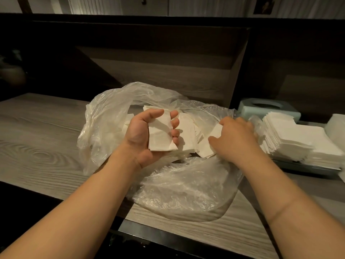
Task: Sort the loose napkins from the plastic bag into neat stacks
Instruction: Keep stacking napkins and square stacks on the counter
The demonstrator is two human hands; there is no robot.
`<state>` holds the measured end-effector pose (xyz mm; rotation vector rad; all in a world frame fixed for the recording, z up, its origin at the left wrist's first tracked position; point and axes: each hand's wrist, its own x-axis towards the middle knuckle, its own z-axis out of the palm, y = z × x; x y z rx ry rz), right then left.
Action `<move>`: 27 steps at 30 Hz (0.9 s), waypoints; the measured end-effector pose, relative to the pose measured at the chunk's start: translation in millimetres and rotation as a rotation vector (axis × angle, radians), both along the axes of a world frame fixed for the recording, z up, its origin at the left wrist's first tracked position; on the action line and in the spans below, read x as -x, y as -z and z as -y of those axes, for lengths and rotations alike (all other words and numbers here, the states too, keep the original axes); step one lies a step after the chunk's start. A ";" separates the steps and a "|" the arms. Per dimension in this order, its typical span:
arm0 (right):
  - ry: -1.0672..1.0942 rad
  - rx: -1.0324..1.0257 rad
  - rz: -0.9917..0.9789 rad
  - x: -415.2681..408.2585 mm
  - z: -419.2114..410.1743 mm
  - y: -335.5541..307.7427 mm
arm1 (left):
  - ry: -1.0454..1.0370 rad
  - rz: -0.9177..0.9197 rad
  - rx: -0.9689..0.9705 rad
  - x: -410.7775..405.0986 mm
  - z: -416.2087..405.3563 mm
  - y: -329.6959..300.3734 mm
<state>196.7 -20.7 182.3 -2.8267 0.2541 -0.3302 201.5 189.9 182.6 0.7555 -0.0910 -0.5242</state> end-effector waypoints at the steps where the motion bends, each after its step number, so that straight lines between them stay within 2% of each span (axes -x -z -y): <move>1: 0.001 -0.001 0.024 -0.2 0.5 0.7 | -0.003 -0.002 -0.004 0.2 0.3 -0.2; 5: -0.017 -0.068 0.127 -0.8 3.8 0.0 | -0.025 -0.019 -0.018 0.0 0.5 -0.4; 11: -0.039 -0.074 0.081 0.4 6.5 -1.7 | -0.037 -0.014 -0.047 0.2 1.2 -0.9; 17: -0.065 -0.136 0.269 4.6 3.3 -9.5 | -0.030 -0.039 -0.017 2.1 1.5 -1.6; 21: -0.215 -0.611 0.336 10.9 -5.5 -19.6 | -0.021 -0.055 0.009 3.3 2.5 -2.4; 23: -0.385 -0.945 0.207 19.8 -8.3 -31.2 | -0.045 -0.055 0.000 0.3 1.4 -0.9; 25: -0.619 -1.272 -0.036 30.8 -6.5 -41.1 | -0.062 -0.054 -0.005 -2.1 -0.1 -0.1; 27: -0.780 -1.379 -0.190 34.6 -4.6 -42.3 | -0.032 -0.044 -0.051 -0.7 -0.3 -1.1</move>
